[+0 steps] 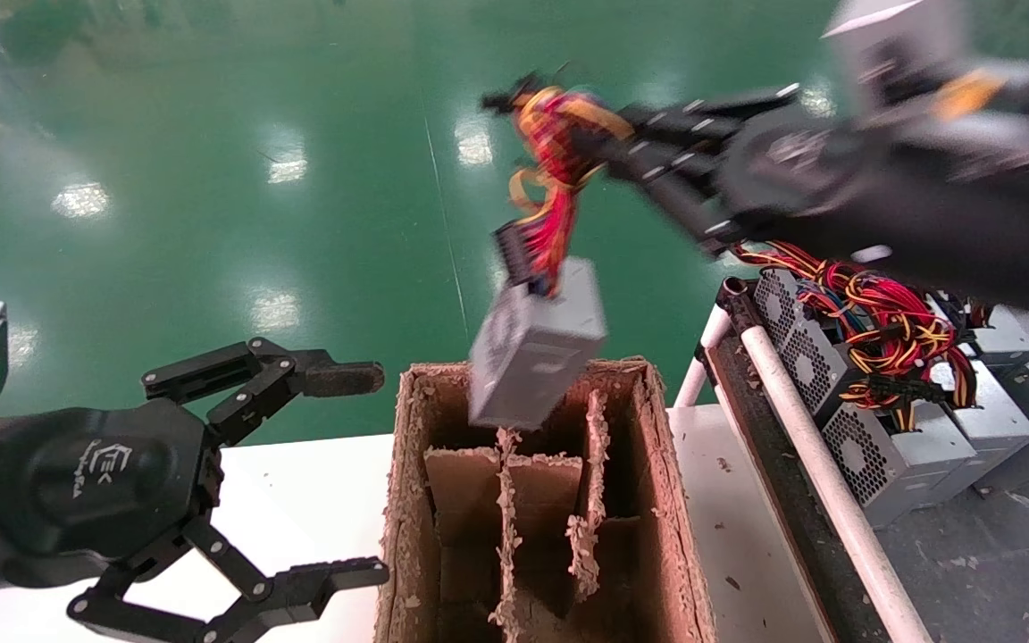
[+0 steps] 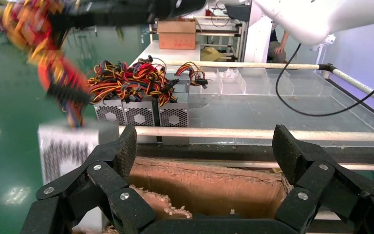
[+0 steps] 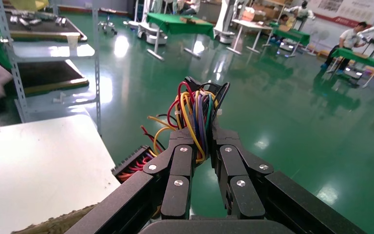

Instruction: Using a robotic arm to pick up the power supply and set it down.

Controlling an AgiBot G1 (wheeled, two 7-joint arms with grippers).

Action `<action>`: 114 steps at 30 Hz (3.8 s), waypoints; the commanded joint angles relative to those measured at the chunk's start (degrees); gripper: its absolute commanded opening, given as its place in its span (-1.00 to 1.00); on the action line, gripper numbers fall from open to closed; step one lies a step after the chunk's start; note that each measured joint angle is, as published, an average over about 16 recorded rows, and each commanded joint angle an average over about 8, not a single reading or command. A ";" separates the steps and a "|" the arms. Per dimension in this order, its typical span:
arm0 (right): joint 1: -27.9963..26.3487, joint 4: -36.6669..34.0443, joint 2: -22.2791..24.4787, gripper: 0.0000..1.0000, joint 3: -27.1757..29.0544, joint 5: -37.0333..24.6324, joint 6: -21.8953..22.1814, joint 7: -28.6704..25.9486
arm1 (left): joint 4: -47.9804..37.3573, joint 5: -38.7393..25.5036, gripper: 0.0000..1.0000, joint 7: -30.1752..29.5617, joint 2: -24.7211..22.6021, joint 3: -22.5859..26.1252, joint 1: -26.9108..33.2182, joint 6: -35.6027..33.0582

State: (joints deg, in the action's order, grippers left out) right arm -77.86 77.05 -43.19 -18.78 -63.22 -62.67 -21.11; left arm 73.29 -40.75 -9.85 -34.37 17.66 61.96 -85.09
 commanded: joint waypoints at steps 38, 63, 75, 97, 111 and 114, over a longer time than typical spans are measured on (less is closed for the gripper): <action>20.98 -22.88 40.31 -1.00 16.13 26.23 -28.42 15.73 | 0.00 0.06 1.00 0.05 0.04 0.09 0.02 0.04; 29.87 -32.42 46.29 -1.00 -0.91 40.10 -27.39 31.05 | 0.00 0.10 1.00 0.08 0.06 0.15 0.03 0.06; 31.52 -27.44 45.59 -0.42 -4.43 42.61 -22.59 31.52 | 0.00 0.12 1.00 0.09 0.07 0.18 0.04 0.08; 32.27 -21.93 48.07 1.00 -9.25 48.34 -16.95 32.70 | 0.00 0.16 1.00 0.11 0.09 0.23 0.05 0.10; 30.64 -19.13 47.22 1.00 -11.06 52.34 -12.34 34.03 | -0.02 0.17 1.00 0.14 0.10 0.25 0.05 0.11; 30.00 -18.54 45.56 1.00 -10.46 50.67 -12.60 33.21 | -0.04 0.18 1.00 0.15 0.10 0.25 0.06 0.10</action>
State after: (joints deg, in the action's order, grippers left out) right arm -47.96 58.69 2.04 -29.12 -12.57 -75.52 11.75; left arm 73.25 -40.57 -9.71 -34.27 17.92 62.02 -84.99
